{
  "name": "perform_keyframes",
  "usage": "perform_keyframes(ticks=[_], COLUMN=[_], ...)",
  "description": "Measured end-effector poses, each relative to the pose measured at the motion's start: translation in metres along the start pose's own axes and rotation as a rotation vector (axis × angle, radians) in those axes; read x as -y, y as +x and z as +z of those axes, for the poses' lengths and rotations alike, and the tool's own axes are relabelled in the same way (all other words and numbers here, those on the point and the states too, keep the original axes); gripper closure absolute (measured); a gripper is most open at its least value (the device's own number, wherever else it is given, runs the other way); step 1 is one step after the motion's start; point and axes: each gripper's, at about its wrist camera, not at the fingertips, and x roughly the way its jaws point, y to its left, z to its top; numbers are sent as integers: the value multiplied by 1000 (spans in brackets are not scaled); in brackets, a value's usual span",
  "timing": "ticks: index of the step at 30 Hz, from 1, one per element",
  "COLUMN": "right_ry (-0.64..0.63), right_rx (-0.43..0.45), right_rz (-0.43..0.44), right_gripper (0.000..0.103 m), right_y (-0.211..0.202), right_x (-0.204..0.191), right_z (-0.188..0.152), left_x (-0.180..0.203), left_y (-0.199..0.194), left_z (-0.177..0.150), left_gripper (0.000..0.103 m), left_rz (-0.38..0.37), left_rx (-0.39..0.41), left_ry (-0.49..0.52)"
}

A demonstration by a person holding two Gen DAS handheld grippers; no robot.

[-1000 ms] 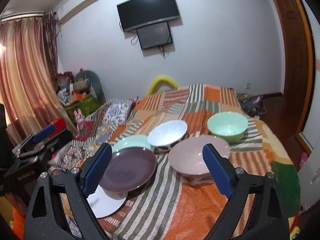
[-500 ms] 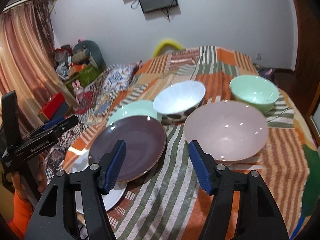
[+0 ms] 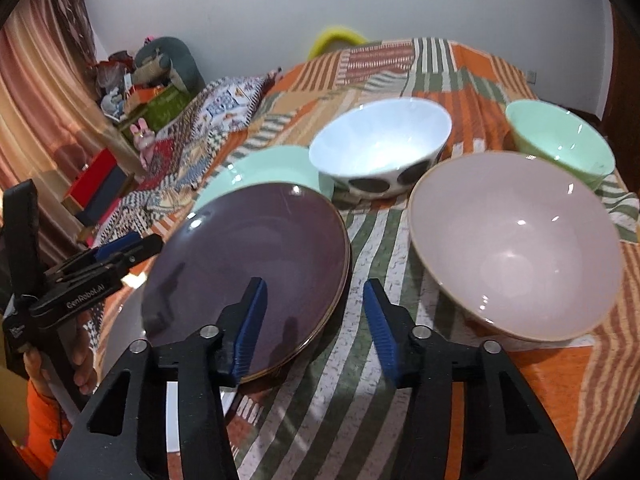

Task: Organize plates and bowls
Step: 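Move both grippers to the dark purple plate rim and close them on it, then lift the dark purple plate off the white plate with both grippers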

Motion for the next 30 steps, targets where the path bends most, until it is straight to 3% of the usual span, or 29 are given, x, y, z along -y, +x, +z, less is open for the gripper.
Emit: perform_keyframes(ticks=[4,10,18,30], right_ry=[19,28,32,30], right_rx=[-34,-58,-68,-59], right_rz=[-6,-8,10,-11], right_gripper=[68,77,83,83], right_y=[12,21,26,24], right_x=[3,6,6,0], right_z=[1,1,1,2], left_x=[-6,-9,-11,-3], left_y=[10,23,31,27], left_z=[-2,-4,0,1], left_gripper=[69,80,82,82], left_rz=[-12,-54,-110,-66], left_rx=[-26,-66,-100,-108], left_ry=[-10,-21,-39,-32])
